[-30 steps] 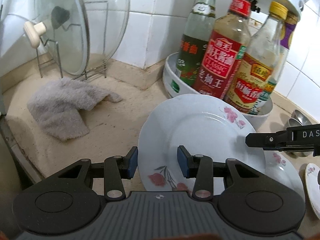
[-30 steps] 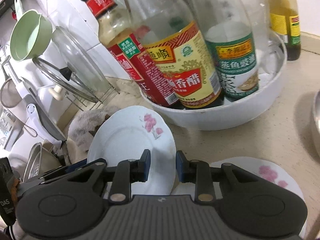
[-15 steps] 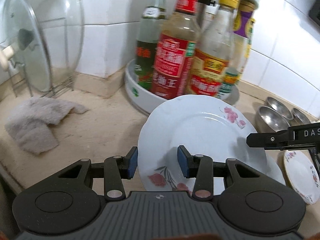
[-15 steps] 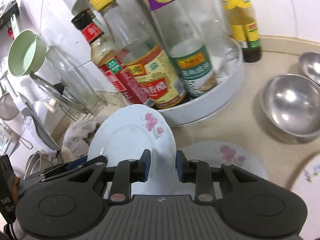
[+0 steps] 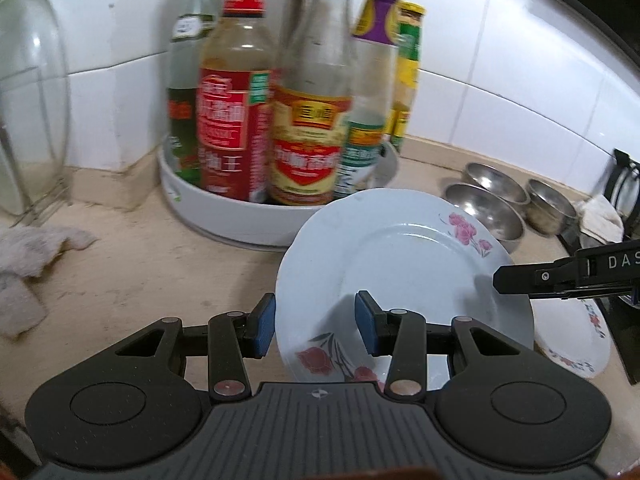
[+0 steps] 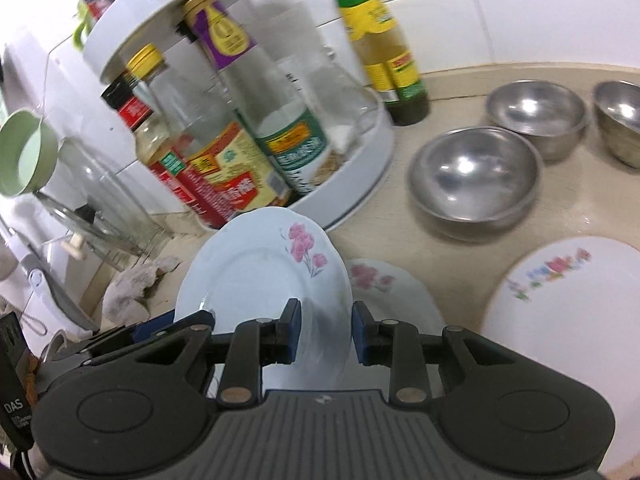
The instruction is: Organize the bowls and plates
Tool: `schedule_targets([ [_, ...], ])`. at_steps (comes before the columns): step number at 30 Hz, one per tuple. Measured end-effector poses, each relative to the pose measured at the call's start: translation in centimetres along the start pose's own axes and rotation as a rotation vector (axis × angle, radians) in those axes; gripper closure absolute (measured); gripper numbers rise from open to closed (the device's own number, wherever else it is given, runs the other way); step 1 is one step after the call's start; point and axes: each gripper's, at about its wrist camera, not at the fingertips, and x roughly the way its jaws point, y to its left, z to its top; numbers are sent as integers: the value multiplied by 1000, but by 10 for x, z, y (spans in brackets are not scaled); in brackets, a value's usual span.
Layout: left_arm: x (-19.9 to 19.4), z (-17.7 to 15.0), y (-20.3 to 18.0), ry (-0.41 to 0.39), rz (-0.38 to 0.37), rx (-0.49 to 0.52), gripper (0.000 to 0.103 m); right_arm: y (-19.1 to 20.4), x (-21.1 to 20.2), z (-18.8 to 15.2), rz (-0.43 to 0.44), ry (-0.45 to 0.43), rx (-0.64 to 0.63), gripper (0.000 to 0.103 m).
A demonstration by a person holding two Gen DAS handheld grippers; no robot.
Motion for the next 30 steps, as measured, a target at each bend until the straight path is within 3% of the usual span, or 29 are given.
schedule_targets([
  [14, 11, -8, -35, 23, -71, 75, 53, -29, -33, -18, -69, -29, 78, 75],
  [30, 29, -11, -50, 65, -96, 106, 53, -50, -32, -24, -123, -16, 135, 75],
])
